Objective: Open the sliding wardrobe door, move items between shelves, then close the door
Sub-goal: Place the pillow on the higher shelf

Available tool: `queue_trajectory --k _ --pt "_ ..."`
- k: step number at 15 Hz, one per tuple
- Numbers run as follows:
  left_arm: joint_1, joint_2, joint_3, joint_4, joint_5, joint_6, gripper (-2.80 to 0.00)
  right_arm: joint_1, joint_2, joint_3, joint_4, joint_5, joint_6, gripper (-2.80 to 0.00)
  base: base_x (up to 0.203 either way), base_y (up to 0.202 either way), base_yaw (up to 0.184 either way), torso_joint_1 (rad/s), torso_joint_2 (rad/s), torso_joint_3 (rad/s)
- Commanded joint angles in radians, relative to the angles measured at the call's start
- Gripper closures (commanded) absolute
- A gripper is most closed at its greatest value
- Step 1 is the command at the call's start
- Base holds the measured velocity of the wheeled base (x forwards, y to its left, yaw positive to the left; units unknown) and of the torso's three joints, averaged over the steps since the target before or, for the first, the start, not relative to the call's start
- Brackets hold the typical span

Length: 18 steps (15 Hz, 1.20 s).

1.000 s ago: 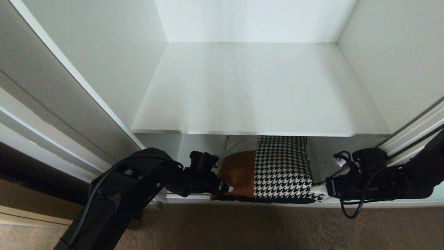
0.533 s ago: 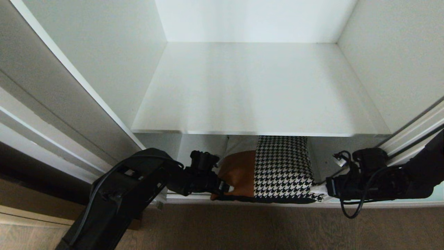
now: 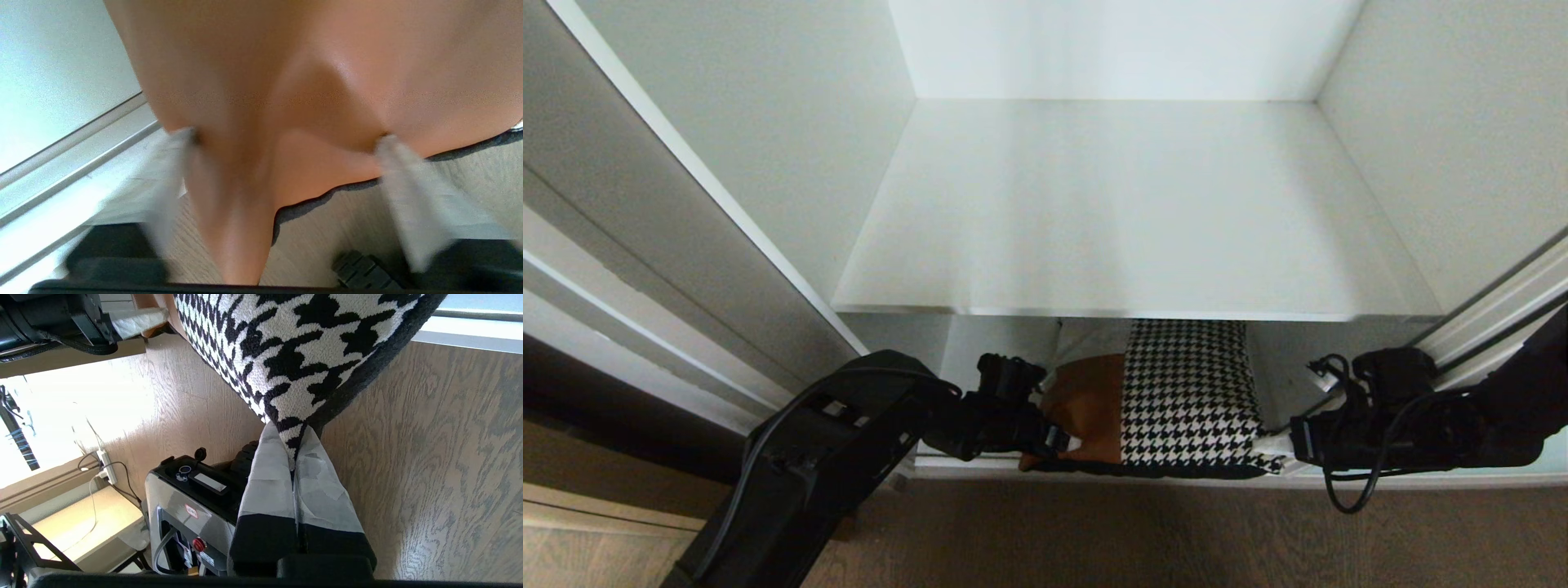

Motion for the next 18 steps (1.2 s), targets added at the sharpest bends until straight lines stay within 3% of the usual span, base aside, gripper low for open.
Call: queue_trajectory --k 1,13,18 --pt "-0.001 0.001 -0.003 0.000 0.000 0.001 0.00 0.000 -0.001 0.000 -0.003 0.004 0.001 0.00 0.000 0.000 0.000 0.000 0.00 0.000" --pt "-0.001 0.003 -0.007 0.009 0.002 0.000 0.00 -0.003 0.002 -0.004 -0.003 0.004 0.001 0.00 0.000 0.000 0.000 0.000 0.00 0.000" --pt "0.008 -0.024 0.079 -0.101 0.014 0.005 0.00 -0.009 -0.002 -0.003 -0.003 0.004 0.001 0.00 0.000 0.000 0.000 0.000 0.00 0.000"
